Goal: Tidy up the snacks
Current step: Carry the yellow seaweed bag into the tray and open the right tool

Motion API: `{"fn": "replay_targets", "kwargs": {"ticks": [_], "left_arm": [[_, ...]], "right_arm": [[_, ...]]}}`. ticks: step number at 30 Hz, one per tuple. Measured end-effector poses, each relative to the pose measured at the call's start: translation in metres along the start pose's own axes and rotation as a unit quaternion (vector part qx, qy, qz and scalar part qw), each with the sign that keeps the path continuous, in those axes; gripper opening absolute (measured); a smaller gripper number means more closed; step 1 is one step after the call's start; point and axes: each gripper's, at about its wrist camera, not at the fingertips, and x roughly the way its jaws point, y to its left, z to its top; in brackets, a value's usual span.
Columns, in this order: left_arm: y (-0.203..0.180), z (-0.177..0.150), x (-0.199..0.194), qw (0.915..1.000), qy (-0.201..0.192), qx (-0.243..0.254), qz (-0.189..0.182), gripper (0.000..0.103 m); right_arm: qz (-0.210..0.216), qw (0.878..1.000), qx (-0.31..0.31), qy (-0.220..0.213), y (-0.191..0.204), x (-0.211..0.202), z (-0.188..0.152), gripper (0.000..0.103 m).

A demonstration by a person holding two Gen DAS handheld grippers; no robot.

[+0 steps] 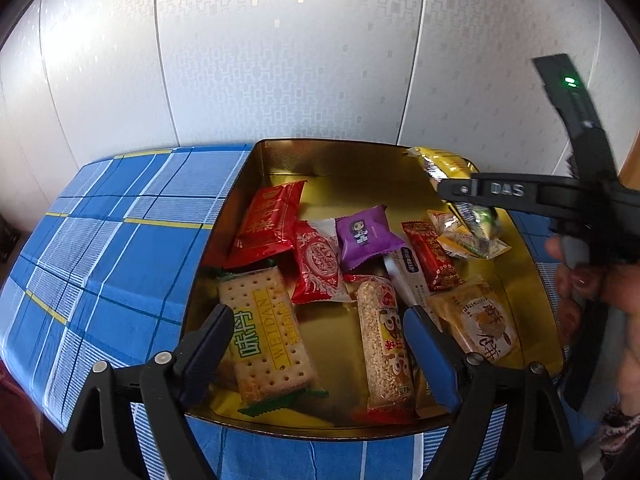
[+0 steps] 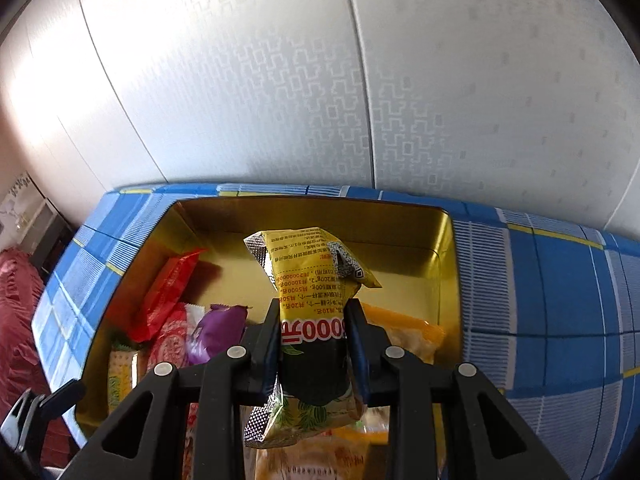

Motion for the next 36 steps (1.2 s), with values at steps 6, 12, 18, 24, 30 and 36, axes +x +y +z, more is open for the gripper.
{"fn": "replay_targets", "kwargs": {"ticks": [6,12,18,24,30,36], "left_arm": [[0.001,-0.002,0.0,1.0,0.001,-0.002,0.0,0.087],[0.005,-0.003,0.001,1.0,0.005,-0.006,0.002,0.087],[0.011,-0.003,-0.002,0.9997,0.003,-0.023,-0.002,0.087],[0.012,-0.003,-0.005,0.9997,-0.002,-0.025,0.0,0.09],[0.009,-0.002,-0.007,0.9996,-0.009,-0.024,0.01,0.096],[0.002,0.003,-0.01,0.9994,-0.015,-0.016,0.029,0.099]], "right_arm": [[0.0,1.0,-0.009,0.014,0.009,0.02,0.012,0.03],[0.006,1.0,-0.005,0.028,0.011,0.039,0.016,0.033],[0.005,1.0,0.012,0.026,0.002,0.031,0.013,0.035],[0.034,0.997,0.049,0.049,-0.009,0.031,0.003,0.03],[0.05,0.998,0.024,0.038,0.006,0.029,0.008,0.028],[0.023,1.0,0.013,-0.015,0.0,-0.008,-0.002,0.038]]}}
